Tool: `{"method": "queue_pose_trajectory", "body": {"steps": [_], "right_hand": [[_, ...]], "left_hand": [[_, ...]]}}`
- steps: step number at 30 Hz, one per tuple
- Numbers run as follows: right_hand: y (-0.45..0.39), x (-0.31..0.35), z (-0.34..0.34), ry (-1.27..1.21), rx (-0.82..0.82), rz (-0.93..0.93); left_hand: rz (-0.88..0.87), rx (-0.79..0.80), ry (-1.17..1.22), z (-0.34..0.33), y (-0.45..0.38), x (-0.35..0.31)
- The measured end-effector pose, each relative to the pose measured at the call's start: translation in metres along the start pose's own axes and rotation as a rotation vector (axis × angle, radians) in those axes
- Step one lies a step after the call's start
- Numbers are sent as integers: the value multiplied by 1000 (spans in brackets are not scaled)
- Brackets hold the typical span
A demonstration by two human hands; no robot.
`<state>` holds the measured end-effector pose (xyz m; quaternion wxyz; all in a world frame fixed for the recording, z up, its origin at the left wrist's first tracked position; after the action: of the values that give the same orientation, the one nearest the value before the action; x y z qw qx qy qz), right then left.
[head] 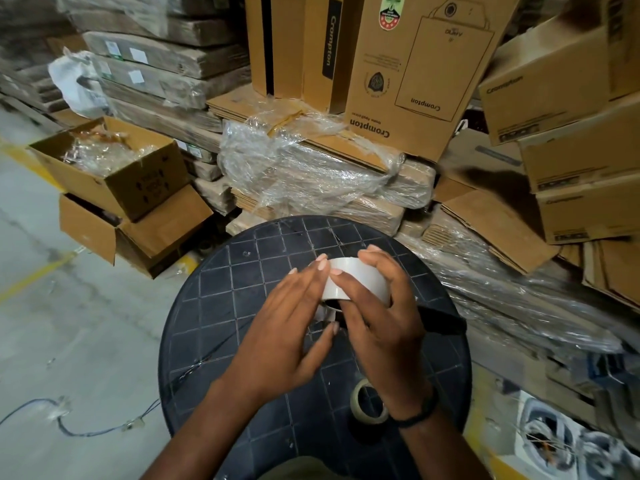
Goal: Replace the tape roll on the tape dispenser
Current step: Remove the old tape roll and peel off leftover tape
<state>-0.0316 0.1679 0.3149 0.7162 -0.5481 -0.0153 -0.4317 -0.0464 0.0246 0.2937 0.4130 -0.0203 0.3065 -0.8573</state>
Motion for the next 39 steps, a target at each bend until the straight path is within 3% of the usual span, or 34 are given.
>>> {"method": "queue_pose_trajectory", "body": {"steps": [5,11,20,24,33,39], "right_hand": [[-8,-1,5,-24,140,78],[-6,-16,-8,-34,521,104],[20,-6,-29,96,203,-25],[15,-4,-33,120,199,-67],[23,8,-44,173,89,55],[31,6,-47,155,53,112]], "left_hand": [[102,-124,112,5,-8,-5],[127,-113,55,-3,1,7],[181,-124,-130,-8,9,4],[251,-133,-161,-5,11,7],[418,-264,-121,-4,22,1],[443,-223,-129,-9,32,3]]}}
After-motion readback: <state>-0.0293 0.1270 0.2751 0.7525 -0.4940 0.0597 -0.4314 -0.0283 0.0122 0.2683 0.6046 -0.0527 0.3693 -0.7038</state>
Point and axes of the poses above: each hand's wrist, its own y-axis away from the middle knuckle, its own z-axis out of the back of the hand, x = y × z, the point moved 4 cm from there along -y, towards the middle knuckle, and after that the axes turned 14 degrees about -y, right-handed, at the moved point
